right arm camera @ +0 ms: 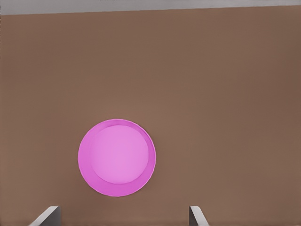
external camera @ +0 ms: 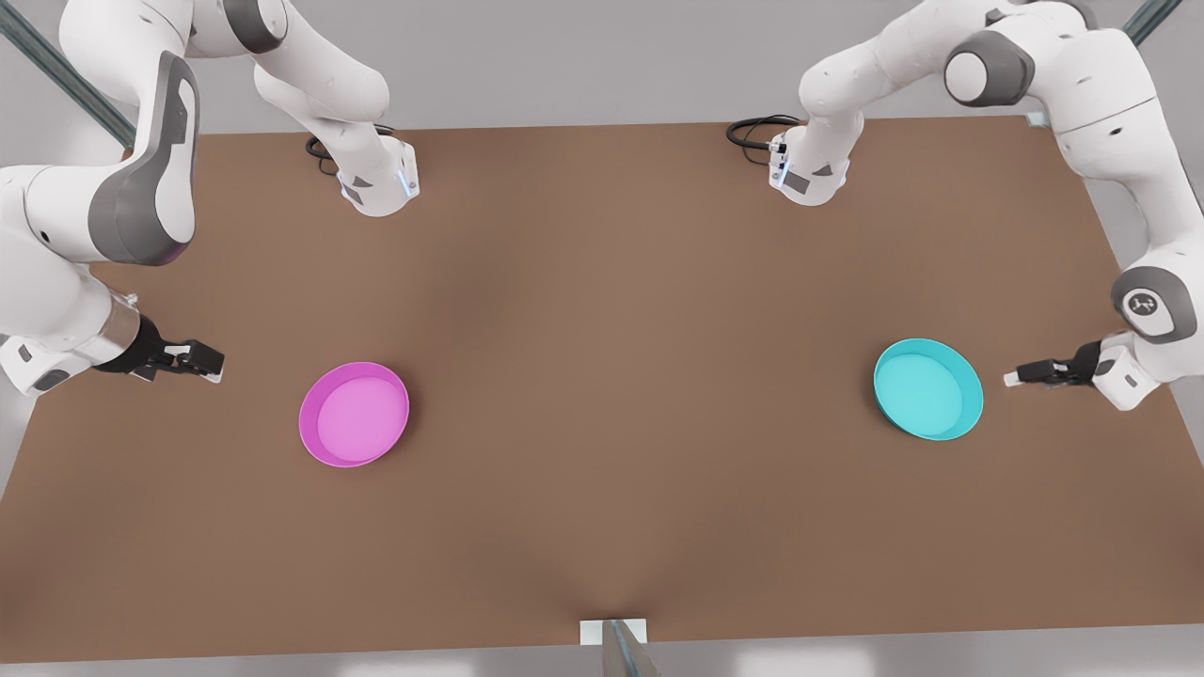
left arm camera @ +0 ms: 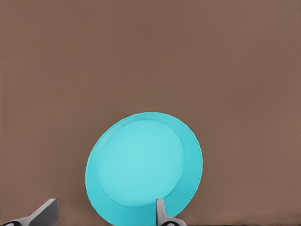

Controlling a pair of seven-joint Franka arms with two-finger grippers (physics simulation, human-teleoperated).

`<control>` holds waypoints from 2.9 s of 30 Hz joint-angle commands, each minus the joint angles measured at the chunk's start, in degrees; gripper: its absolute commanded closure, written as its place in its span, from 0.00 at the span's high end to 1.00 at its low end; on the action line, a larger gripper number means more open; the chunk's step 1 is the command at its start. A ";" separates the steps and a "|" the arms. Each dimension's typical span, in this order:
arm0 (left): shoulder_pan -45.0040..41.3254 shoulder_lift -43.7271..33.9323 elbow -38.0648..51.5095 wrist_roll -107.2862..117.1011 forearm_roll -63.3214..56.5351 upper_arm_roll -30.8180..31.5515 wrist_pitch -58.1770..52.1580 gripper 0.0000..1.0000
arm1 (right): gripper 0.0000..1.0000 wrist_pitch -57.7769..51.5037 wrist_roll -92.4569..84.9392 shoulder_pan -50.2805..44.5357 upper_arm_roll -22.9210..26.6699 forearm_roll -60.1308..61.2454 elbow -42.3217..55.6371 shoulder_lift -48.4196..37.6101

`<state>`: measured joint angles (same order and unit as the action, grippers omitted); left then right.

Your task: Flip the blue plate over with the left arm, and stack the pink plate on top of the blue plate with the right arm

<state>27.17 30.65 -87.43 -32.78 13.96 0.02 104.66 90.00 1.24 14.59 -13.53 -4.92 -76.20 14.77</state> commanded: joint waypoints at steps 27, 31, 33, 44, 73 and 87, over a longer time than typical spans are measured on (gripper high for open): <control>-4.14 14.96 2.97 -10.72 5.90 -3.80 8.37 0.60 | 1.00 -0.26 0.17 0.00 0.00 0.00 0.00 0.00; -4.23 14.96 2.97 -10.55 5.90 -3.80 8.37 0.60 | 1.00 -0.26 0.17 0.00 0.00 0.00 0.00 0.00; -4.23 15.05 2.97 -10.55 5.90 -3.80 8.37 0.55 | 1.00 -0.26 0.17 0.00 0.00 0.00 0.00 0.00; -4.84 15.58 2.88 -11.60 5.46 -3.80 8.46 0.48 | 1.00 0.35 -0.27 0.18 1.05 0.00 0.53 0.00; -5.19 17.07 3.23 -24.17 2.83 -3.62 8.46 0.27 | 1.00 0.35 -0.18 0.18 1.05 0.00 0.44 0.08; -5.19 16.90 3.32 -23.65 3.62 -3.62 8.11 0.21 | 1.00 0.35 -0.18 0.18 1.05 0.00 0.44 0.08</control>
<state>21.98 47.48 -84.10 -56.30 20.02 -3.57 112.36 90.35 1.05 14.77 -12.48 -4.92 -75.76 14.86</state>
